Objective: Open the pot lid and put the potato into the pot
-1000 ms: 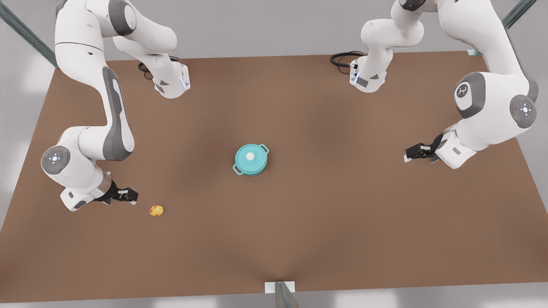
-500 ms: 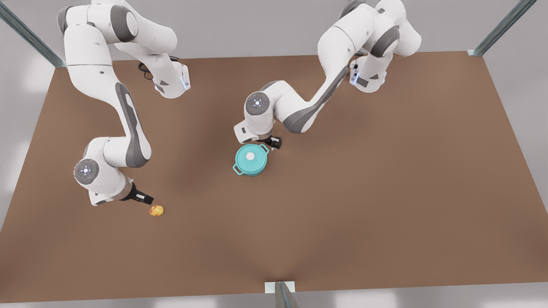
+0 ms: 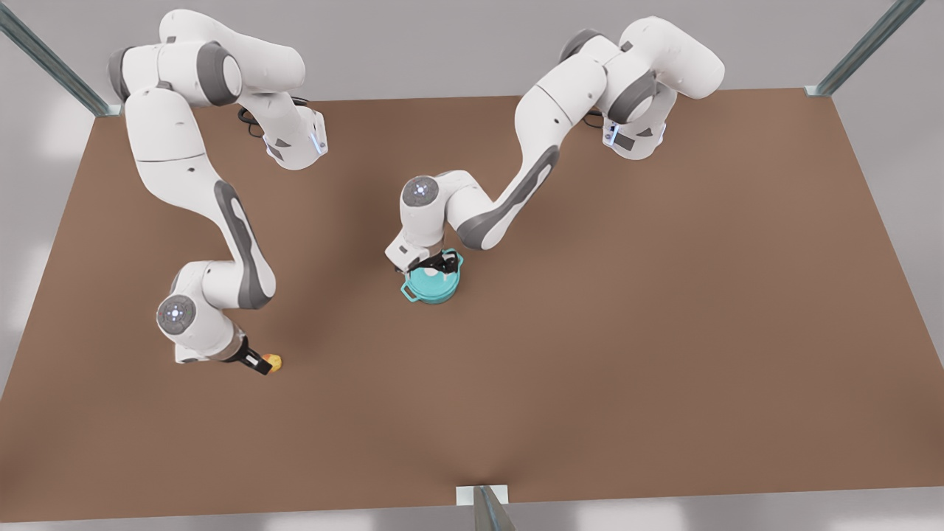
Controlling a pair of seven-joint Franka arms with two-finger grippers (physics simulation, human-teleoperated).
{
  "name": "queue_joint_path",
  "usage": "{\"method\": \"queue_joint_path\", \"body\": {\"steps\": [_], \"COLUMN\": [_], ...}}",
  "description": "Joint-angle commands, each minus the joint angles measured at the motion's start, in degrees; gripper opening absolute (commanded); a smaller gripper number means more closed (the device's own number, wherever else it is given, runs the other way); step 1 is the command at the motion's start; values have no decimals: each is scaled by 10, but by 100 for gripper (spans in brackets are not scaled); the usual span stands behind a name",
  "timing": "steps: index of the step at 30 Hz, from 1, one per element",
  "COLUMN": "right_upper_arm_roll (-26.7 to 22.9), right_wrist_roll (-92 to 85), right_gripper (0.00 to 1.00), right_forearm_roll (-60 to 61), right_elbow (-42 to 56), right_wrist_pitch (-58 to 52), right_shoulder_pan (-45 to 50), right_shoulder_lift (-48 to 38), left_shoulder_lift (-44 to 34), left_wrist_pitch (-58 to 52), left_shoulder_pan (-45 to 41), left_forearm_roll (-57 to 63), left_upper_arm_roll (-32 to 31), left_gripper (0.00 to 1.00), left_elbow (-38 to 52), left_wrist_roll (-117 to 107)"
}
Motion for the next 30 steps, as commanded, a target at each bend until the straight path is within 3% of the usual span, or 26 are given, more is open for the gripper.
{"method": "queue_joint_path", "body": {"steps": [1,8,16,19,23,27,30], "right_upper_arm_roll": [0,-4,-84,-95,-106,-107,-113], "right_wrist_roll": [100,104,178,178,178,179,178], "right_gripper": [100,100,100,100,100,100,100], "right_forearm_roll": [1,1,3,3,-1,3,1], "right_elbow": [0,-45,-48,-43,-43,-38,-24], "right_wrist_pitch": [33,88,67,59,59,50,34], "right_shoulder_pan": [1,9,95,110,124,128,129], "right_shoulder_lift": [5,3,1,10,28,32,32], "left_shoulder_lift": [2,10,16,12,8,0,-2], "left_wrist_pitch": [28,28,28,24,19,-23,-36], "left_shoulder_pan": [0,-11,-17,-17,-16,-1,85], "left_forearm_roll": [2,4,25,19,18,16,16], "left_upper_arm_roll": [0,0,-1,-2,-1,2,-2], "left_gripper": [100,100,100,56,24,22,22], "left_elbow": [-1,-10,-31,-30,-28,-12,1], "left_wrist_roll": [-189,-189,-192,-195,-194,-192,-126]}}
